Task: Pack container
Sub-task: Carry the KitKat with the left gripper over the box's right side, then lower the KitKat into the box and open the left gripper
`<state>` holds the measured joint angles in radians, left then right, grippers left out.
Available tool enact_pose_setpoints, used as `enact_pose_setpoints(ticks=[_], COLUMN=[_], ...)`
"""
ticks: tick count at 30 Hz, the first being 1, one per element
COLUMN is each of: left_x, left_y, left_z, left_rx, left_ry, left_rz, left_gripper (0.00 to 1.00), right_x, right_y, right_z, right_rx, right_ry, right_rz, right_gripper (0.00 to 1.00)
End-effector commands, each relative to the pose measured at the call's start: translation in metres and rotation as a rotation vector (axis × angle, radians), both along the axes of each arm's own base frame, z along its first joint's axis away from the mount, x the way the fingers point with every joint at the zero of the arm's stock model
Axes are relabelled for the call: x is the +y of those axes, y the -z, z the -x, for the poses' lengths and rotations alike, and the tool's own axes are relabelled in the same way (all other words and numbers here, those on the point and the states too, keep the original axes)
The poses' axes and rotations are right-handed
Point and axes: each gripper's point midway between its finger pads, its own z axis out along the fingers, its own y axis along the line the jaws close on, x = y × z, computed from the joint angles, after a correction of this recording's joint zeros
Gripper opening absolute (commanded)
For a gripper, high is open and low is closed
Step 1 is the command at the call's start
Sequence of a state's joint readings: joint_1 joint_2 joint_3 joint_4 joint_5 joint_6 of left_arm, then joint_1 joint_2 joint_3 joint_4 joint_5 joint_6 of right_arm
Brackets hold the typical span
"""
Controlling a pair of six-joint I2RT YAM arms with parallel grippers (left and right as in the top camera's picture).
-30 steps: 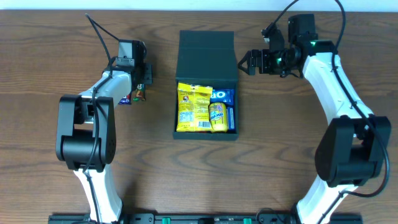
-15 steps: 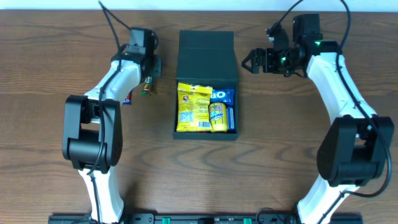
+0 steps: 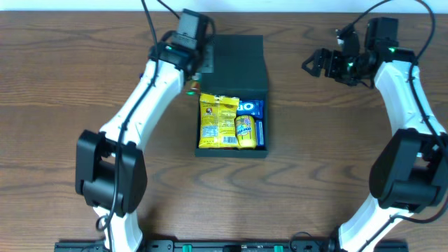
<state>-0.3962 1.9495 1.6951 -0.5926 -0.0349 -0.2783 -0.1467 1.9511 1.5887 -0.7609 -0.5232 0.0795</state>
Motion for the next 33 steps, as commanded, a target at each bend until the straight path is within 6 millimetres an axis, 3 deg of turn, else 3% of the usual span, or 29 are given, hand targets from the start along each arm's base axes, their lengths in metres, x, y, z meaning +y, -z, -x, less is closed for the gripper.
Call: enact_pose_setpoints(ticks=[1,4,8,14,21,33], left_x=[-0.031,-0.066,-0.085,-0.103,-0.123,-0.14], left_y=[-0.008,-0.004,0.006,0.03,0.035,0.066], left_z=[0.017,0.037,0.053,0.08,0.1,0.135], left_rx=[0.06,0.137,0.161,0.21,0.236,0.276], left_ry=[-0.117,-0.066,-0.02,0.028,0.069,-0.021], left_rz=[0.175,0.263,0.242,0.201,0.196,0.166], left_gripper=[0.06,0.06,0.06,0.06,0.06,0.06], right_x=[-0.007,-0.009,-0.01,-0.011,-0.021,-0.029], right_y=[-0.017,-0.017,-0.017,-0.016,-0.015,-0.015], right_z=[-0.003,-0.003,-0.003,-0.002,0.0,0.001], right_rx=[-0.036,-0.037,-0.038,-0.034,-0.021,-0.02], right_ry=[0.023,0.026,0.025,0.028,0.051,0.067], right_rz=[-0.007,-0.006,-0.001,-0.002,-0.004,-0.004], right_gripper=[0.99,0.99,0.99,0.99,0.99,0.99])
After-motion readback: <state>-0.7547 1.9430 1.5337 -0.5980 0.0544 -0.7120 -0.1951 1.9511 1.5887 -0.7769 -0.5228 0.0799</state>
